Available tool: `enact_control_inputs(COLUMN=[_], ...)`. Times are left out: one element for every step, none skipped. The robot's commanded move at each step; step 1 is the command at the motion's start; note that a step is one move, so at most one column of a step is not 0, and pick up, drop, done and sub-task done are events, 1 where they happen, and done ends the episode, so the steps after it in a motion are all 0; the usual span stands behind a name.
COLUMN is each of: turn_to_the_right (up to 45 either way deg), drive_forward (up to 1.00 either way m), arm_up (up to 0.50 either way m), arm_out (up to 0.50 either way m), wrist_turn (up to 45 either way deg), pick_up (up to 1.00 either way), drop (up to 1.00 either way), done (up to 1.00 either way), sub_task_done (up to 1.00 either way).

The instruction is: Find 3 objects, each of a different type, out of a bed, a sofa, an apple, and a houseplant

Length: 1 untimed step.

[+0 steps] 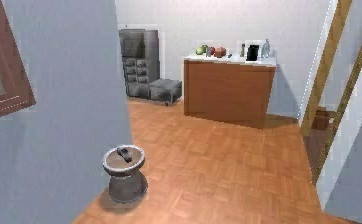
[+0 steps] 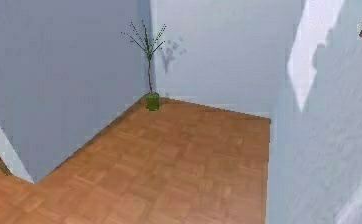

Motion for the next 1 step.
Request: enact_control_inputs(turn_to_the_right=[-21.0], drive_forward=[0.00], arm_up=[0.00], arm_out=[0.00], wrist_turn=[0.0], pick_up=[0.00], drop=[0.00], done=[0.00], sub_task_done=[0.00])
